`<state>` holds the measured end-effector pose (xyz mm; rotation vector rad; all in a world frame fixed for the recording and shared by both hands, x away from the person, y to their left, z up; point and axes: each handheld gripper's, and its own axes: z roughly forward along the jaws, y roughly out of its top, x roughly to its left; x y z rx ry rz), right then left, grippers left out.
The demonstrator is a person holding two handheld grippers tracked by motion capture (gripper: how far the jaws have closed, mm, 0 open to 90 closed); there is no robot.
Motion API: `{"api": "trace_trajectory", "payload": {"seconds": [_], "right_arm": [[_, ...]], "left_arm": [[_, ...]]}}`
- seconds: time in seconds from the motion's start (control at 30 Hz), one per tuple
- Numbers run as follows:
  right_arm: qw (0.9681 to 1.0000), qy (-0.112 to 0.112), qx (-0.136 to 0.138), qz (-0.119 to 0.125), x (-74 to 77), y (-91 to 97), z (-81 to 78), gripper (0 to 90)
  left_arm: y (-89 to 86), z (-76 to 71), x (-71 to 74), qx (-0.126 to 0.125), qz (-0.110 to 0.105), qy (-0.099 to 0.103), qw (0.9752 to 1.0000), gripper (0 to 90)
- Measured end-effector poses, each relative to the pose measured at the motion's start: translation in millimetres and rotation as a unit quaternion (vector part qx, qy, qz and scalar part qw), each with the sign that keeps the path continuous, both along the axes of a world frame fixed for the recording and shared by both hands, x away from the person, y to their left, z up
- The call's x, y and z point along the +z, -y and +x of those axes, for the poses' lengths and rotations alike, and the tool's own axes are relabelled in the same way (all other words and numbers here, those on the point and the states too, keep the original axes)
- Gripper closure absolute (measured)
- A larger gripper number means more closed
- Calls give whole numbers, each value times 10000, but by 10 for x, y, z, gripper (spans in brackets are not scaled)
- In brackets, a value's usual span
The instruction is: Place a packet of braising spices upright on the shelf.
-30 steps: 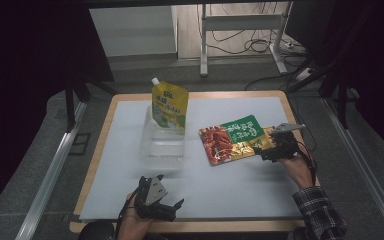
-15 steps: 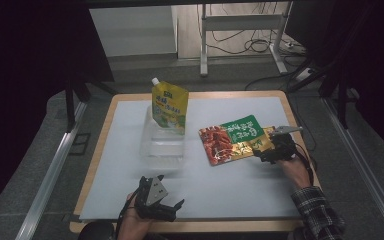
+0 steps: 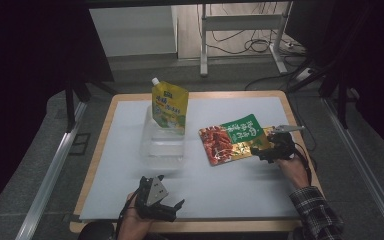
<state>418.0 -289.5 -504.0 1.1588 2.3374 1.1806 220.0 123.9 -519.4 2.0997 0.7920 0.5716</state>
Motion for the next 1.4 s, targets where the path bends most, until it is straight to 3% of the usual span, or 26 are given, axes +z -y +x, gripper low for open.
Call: {"api": "trace_trajectory", "payload": {"seconds": [0.07,0.23,0.37,0.43,0.63,0.77,0.8,0.83,0.87,0.9,0.93,0.97,1.0,1.03,1.07,1.1,1.27,1.33,1.37,1.4], "right_arm": [[9999,-24,57,105,4,-23,2,29],[9998,-94,151,76,1,-74,17,31],[9993,-239,231,-171,-53,-175,41,33],[9991,-324,181,-222,-70,-208,61,33],[9989,-459,91,-66,-49,-246,115,33],[9983,-530,57,-225,-45,-295,139,35],[9975,-572,-92,-393,-38,-322,156,74],[9975,-572,-92,-393,-38,-322,156,74],[9973,-520,-218,-466,-22,-344,160,174],[9973,-520,-218,-466,-22,-344,160,174],[9969,-471,-357,-525,-3,-358,172,295],[9969,-471,-357,-525,-3,-358,172,295],[9966,-478,-413,-530,15,-359,183,415],[9966,-478,-413,-530,15,-359,183,415],[9955,-459,-497,-664,20,-365,191,519],[9955,-459,-497,-664,20,-365,191,519],[9943,-415,-645,-741,26,-314,209,780],[9943,-427,-631,-745,27,-299,210,810],[9945,-424,-628,-721,32,-286,208,854],[9960,-416,-603,-516,51,-250,201,883]], "left_arm": [[3,0,0,-5,9,3,10000,18],[4,1,-1,-21,21,5,10000,18],[6,1,-2,-34,39,2,10000,18],[10,0,-3,-38,53,4,10000,18],[11,2,-6,-38,69,-6,10000,19],[16,1,-8,-36,74,-2,10000,19],[22,0,-11,-21,46,-2,10000,19],[23,-1,-12,-21,56,-3,10000,19],[19,0,-10,-42,112,-6,9999,20],[19,0,-10,-42,112,-6,9999,20],[21,0,-11,-37,113,-3,9999,20],[21,0,-11,-35,119,-2,9999,20],[20,0,-10,-32,125,1,9999,20],[20,0,-10,-32,125,1,9999,21],[19,0,-10,-33,127,1,9999,21],[19,0,-10,-30,126,2,9999,21],[20,0,-10,-2,78,8,10000,21],[15,1,-8,-11,116,8,9999,21],[14,1,-7,-11,121,9,9999,21],[14,2,-6,-12,123,15,9999,21]]}}
